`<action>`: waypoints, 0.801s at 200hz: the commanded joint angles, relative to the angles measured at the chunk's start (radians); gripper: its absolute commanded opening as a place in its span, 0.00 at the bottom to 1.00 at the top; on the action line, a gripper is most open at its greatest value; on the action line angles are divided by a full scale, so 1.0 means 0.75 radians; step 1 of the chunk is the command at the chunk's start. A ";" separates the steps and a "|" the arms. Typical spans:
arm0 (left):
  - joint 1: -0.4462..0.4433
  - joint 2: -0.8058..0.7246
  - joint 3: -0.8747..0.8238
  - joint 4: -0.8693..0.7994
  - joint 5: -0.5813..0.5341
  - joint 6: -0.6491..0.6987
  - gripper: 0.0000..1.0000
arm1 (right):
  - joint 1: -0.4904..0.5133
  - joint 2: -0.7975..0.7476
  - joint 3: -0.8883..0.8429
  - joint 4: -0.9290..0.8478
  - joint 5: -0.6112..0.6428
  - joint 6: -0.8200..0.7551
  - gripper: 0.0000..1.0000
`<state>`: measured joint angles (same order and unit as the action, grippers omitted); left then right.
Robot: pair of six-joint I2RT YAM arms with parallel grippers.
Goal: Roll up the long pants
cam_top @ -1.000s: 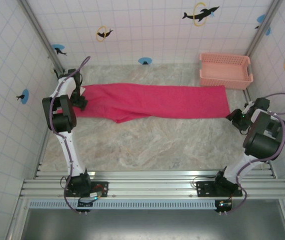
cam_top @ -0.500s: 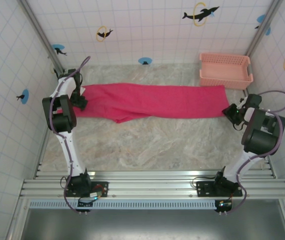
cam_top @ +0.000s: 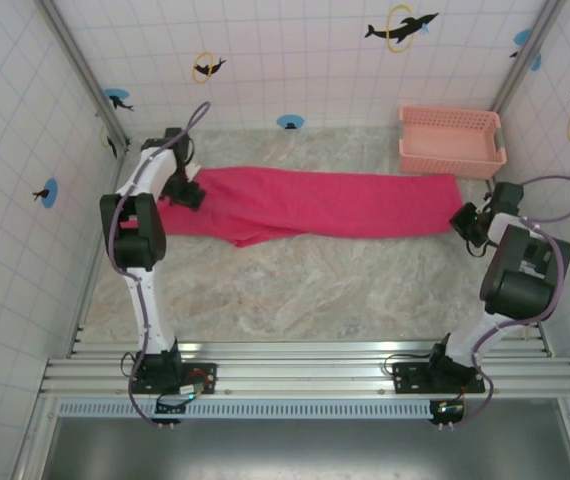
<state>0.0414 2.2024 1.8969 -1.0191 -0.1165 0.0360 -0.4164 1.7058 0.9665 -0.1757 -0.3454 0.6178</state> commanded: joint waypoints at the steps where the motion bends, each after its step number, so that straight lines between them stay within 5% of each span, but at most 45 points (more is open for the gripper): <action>1: -0.170 -0.150 0.000 -0.027 0.341 -0.132 0.97 | -0.041 -0.114 0.126 -0.152 0.105 -0.120 0.00; 37: -0.319 -0.213 -0.160 0.148 0.641 -0.283 0.97 | -0.109 -0.154 0.213 -0.212 0.065 -0.175 0.00; 60: -0.405 -0.141 -0.162 0.146 0.709 -0.320 0.98 | -0.154 -0.141 0.242 -0.268 -0.009 -0.188 0.00; 105: -0.562 0.049 -0.098 0.236 0.701 -0.452 0.97 | -0.217 -0.133 0.269 -0.273 -0.062 -0.219 0.00; 160: -0.653 0.423 0.297 0.050 0.670 -0.508 0.98 | -0.251 -0.172 0.370 -0.327 -0.131 -0.261 0.00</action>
<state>-0.4347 2.4073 2.0605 -0.9070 0.3767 -0.2981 -0.5976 1.6157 1.1805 -0.4210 -0.4164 0.4469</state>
